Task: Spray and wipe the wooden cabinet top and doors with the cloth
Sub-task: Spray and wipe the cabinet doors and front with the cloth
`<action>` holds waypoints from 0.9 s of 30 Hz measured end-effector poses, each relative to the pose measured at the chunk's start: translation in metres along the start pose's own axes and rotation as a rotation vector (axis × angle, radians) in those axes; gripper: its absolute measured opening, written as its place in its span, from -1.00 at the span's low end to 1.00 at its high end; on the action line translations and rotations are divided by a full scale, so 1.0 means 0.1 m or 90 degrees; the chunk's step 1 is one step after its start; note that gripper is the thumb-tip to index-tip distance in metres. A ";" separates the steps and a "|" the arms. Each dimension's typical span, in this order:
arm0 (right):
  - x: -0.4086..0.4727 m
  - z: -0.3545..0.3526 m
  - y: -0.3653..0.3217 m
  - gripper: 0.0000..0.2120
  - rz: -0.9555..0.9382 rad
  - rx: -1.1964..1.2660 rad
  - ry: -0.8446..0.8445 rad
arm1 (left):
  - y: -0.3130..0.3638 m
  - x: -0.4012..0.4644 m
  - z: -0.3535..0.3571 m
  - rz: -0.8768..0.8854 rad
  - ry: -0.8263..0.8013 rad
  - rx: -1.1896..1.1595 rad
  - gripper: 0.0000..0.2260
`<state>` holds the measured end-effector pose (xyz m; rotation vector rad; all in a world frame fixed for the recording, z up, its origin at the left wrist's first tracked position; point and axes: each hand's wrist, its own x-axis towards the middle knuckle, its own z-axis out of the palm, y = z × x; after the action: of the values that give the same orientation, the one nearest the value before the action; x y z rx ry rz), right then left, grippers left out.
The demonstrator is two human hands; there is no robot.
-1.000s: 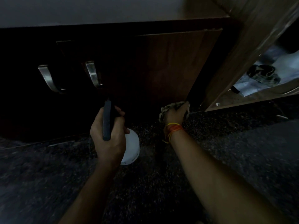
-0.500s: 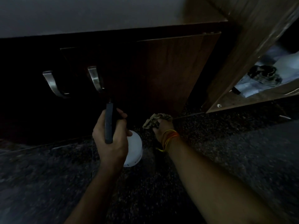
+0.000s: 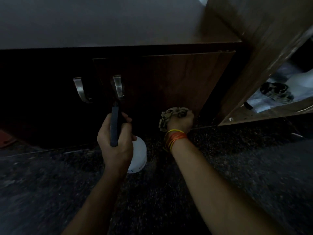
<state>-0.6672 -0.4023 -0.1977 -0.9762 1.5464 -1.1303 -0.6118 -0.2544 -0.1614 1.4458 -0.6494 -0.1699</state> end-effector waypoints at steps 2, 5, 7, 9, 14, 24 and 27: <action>-0.04 -0.07 -0.21 -0.71 -0.129 -0.014 0.081 | 0.05 0.01 0.00 0.009 -0.002 -0.012 -0.90; -0.12 -0.16 -0.32 -0.64 -0.242 -0.039 0.059 | 0.13 0.01 0.03 0.016 -0.004 -0.023 -0.91; -0.16 -0.19 -0.37 -0.63 -0.273 -0.069 0.048 | 0.16 0.00 0.03 0.014 -0.009 -0.021 -0.91; -0.16 -0.21 -0.40 -0.63 -0.266 -0.098 0.018 | 0.19 0.00 0.04 0.016 -0.003 -0.023 -0.91; -0.26 -0.26 -0.69 -0.70 -0.319 -0.079 0.012 | 0.23 0.00 0.05 0.024 0.005 -0.022 -0.91; -0.40 -0.29 -0.82 -0.74 -0.499 -0.110 -0.015 | 0.36 -0.02 0.04 0.052 -0.007 -0.025 -0.92; -0.38 -0.30 -0.78 -0.75 -0.457 -0.168 -0.045 | 0.39 -0.02 0.03 0.050 -0.010 -0.025 -0.91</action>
<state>-0.6823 -0.3800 -0.1096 -1.8221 1.3340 -1.3612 -0.6254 -0.2500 -0.1255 1.3810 -0.7101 -0.1321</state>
